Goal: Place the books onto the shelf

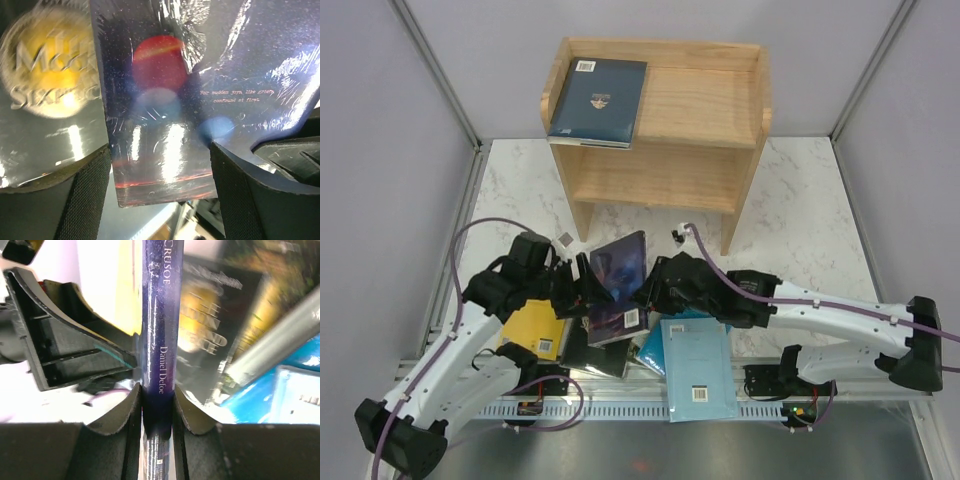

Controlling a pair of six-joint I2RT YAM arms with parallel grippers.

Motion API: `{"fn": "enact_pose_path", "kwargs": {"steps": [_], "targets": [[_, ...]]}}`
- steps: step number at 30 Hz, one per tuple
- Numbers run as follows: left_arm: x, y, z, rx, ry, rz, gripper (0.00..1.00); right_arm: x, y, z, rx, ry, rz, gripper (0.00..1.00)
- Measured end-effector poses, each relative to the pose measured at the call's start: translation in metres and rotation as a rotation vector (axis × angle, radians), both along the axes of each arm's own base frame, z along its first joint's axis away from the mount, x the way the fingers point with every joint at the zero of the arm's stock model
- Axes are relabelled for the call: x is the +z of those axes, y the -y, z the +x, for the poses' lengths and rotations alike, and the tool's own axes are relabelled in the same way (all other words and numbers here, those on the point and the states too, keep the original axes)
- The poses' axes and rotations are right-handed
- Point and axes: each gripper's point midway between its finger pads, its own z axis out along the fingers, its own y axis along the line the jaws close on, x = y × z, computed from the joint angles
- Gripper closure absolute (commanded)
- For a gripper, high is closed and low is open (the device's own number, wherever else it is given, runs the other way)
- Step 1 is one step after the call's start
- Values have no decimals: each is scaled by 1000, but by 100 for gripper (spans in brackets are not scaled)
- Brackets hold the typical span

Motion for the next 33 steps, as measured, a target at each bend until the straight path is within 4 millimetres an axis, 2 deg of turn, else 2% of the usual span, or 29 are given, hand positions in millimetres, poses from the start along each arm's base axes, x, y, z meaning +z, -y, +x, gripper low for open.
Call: {"fn": "enact_pose_path", "kwargs": {"steps": [5, 7, 9, 12, 18, 20, 25, 27, 29, 33], "targets": [[72, 4, 19, -32, 197, -30, 18, 90, 6, 8, -6, 108, 46, 100], [91, 4, 24, -38, 256, -32, 17, 116, 13, 7, 3, 142, 32, 100], [100, 1, 27, -35, 287, -19, 14, 148, 22, 9, 5, 179, 15, 100], [104, -5, 28, -24, 304, 10, 11, 190, 34, 13, -4, 239, 8, 100], [102, -19, 29, 6, 312, 89, 6, 255, 49, 15, -37, 312, 97, 100], [103, -23, 29, 17, 317, 110, 4, 266, 54, 14, -46, 322, 125, 100], [106, -30, 26, 36, 339, 126, 3, 271, 66, 12, -59, 322, 121, 100], [107, -31, 25, 39, 345, 126, 4, 280, 69, 13, -68, 335, 138, 100], [105, -32, 23, 38, 344, 126, 4, 299, 71, 14, -83, 359, 182, 100], [101, -32, 22, 36, 334, 130, 4, 349, 72, 19, -117, 430, 303, 100]]}}
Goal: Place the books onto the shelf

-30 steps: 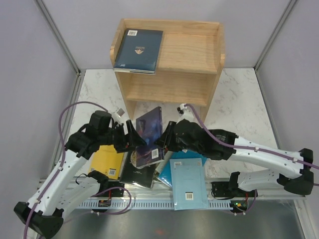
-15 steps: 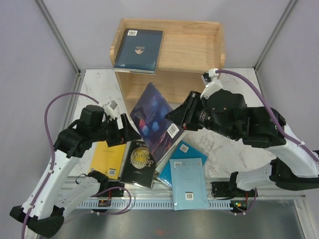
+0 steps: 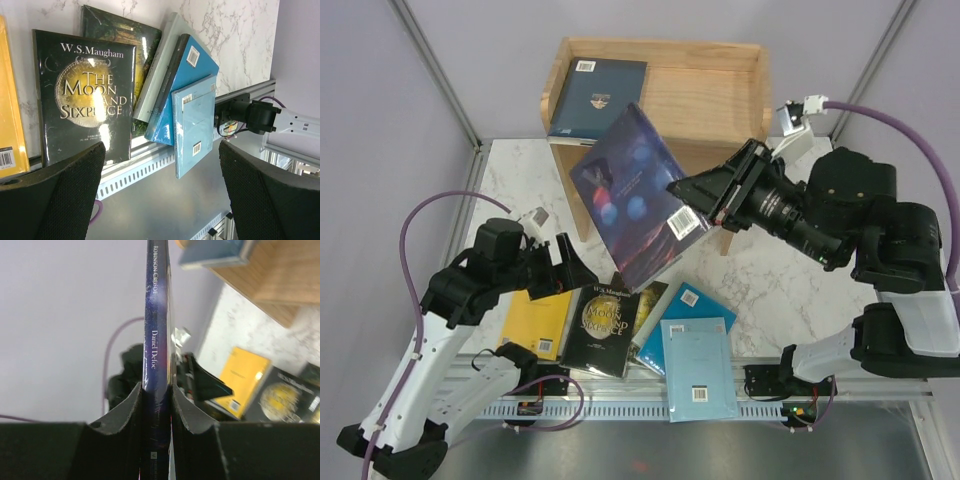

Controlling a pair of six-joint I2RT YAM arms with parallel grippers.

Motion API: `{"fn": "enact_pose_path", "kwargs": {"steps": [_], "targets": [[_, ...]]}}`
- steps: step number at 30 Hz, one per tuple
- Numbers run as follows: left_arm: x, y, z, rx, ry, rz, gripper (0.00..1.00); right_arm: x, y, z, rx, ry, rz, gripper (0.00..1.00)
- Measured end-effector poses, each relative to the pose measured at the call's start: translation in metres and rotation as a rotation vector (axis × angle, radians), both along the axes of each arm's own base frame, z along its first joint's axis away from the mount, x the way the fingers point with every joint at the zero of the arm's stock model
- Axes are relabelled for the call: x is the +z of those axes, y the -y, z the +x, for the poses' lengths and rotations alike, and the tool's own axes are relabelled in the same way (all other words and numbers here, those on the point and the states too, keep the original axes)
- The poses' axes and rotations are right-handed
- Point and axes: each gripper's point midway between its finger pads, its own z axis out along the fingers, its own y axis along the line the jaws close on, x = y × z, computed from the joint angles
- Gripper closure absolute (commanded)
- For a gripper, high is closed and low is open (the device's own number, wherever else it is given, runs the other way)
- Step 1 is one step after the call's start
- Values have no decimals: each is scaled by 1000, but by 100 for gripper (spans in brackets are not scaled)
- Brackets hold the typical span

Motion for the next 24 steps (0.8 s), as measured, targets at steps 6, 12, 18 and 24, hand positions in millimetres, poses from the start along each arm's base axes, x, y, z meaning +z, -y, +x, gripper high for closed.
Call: {"fn": "enact_pose_path", "kwargs": {"steps": [6, 12, 18, 24], "targets": [[-2, 3, -1, -13, -15, -9, 4, 52, 1, 18, -93, 113, 148, 100], [-4, 10, -7, -43, -49, -46, 5, 72, -3, 63, -280, 207, 181, 100], [0, 16, -11, -67, -60, -84, 5, 67, -19, 146, -447, 214, 221, 100], [5, 18, -16, -79, -58, -108, 6, 23, -30, 220, -532, 129, 212, 100]]}}
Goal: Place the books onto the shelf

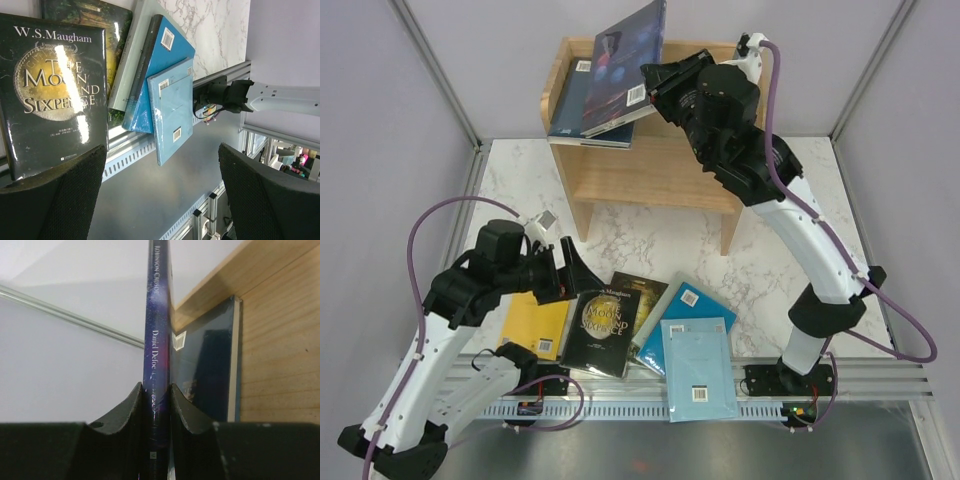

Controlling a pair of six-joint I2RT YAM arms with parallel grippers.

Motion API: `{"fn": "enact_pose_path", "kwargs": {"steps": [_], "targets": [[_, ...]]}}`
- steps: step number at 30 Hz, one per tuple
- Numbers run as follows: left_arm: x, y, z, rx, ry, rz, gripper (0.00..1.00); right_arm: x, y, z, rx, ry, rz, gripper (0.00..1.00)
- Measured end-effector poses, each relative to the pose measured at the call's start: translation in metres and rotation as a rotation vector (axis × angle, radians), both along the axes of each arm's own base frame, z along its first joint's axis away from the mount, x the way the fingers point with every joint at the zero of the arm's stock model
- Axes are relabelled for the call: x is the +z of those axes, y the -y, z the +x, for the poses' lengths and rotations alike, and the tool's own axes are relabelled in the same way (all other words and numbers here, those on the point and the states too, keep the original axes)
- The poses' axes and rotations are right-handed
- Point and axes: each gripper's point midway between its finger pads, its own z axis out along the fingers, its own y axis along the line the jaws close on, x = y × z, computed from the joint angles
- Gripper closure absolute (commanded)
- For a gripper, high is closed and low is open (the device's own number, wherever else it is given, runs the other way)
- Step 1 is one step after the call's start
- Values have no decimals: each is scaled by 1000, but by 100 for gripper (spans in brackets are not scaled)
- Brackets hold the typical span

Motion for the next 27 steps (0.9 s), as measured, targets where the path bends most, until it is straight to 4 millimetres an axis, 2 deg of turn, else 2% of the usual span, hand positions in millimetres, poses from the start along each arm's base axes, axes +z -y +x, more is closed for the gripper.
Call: {"fn": "enact_pose_path", "kwargs": {"steps": [3, 13, 23, 26, 27], "targets": [[2, -1, -2, 0, 14, -6, 6, -16, -9, 11, 3, -36, 13, 100], [4, -6, -12, 1, 27, -11, 6, -34, -34, 13, 64, -84, 96, 100], [2, -8, -15, 5, 20, -4, 6, -41, -40, 18, 62, -105, 135, 100], [1, -9, -16, 7, 11, 4, 5, -46, -45, 22, 63, -115, 143, 72], [2, -10, -17, 8, 10, 5, 5, -48, -45, 23, 62, -117, 144, 52]]}}
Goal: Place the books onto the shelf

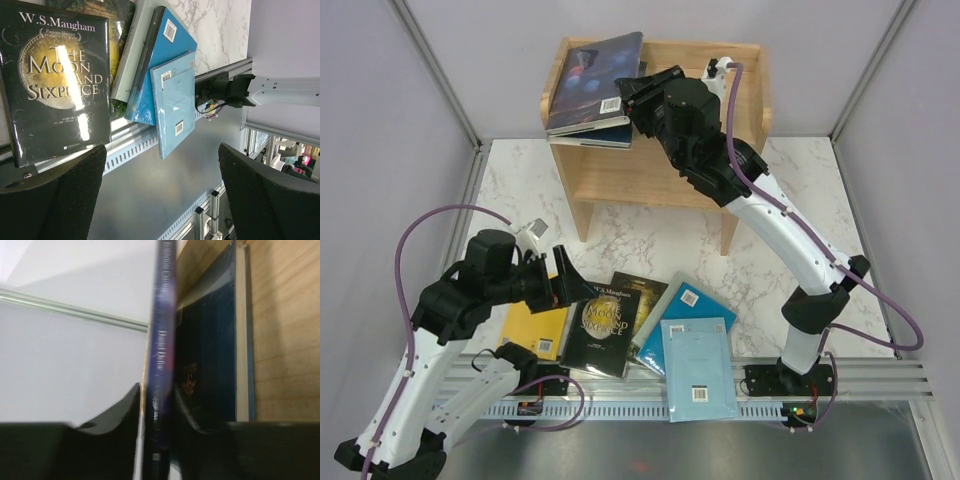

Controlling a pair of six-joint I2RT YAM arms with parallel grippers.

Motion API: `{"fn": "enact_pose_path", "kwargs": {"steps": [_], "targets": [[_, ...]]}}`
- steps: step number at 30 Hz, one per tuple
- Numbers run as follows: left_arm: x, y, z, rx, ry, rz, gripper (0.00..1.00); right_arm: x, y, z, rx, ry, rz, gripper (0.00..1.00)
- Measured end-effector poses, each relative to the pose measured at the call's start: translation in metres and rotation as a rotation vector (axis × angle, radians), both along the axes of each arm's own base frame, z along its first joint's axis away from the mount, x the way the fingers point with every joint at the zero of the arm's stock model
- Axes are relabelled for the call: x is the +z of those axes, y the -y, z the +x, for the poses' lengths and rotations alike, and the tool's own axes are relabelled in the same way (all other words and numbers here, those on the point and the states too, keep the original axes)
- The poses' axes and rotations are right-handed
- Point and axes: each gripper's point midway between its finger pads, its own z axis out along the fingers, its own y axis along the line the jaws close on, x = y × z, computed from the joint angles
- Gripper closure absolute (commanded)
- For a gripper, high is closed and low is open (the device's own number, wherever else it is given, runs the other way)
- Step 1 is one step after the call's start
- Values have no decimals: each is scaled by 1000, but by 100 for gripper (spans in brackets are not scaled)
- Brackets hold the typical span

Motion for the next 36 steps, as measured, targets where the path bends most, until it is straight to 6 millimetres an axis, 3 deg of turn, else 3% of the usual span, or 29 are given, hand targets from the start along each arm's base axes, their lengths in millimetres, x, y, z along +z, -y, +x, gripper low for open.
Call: {"fn": "enact_pose_path", "kwargs": {"steps": [2, 3, 4, 9, 17, 25, 29, 33, 36], "targets": [[1, 0, -1, 0, 1, 0, 5, -2, -2, 2, 2, 0, -1, 41], [2, -1, -1, 0, 1, 0, 5, -5, -3, 2, 4, -5, -11, 28], [3, -1, -1, 1, 3, 1, 5, -7, -4, 3, 4, -10, -19, 2], [3, -1, -1, -2, 2, 7, 5, 3, 7, -6, -3, 4, -53, 2], [-1, 1, 4, -4, -23, 17, 5, -2, 35, -22, -16, -32, -173, 2], [-2, 4, 9, -5, -27, 18, 5, -31, 33, -28, 47, -92, -277, 2], [-1, 4, 9, -5, -25, 18, 5, -31, 33, -35, 83, -66, -342, 2], [-2, 4, 10, -4, -30, 21, 6, -19, 47, -58, 97, -25, -402, 2], [-5, 5, 12, -1, -39, 28, 6, -9, 60, -93, 108, 19, -453, 2]]}}
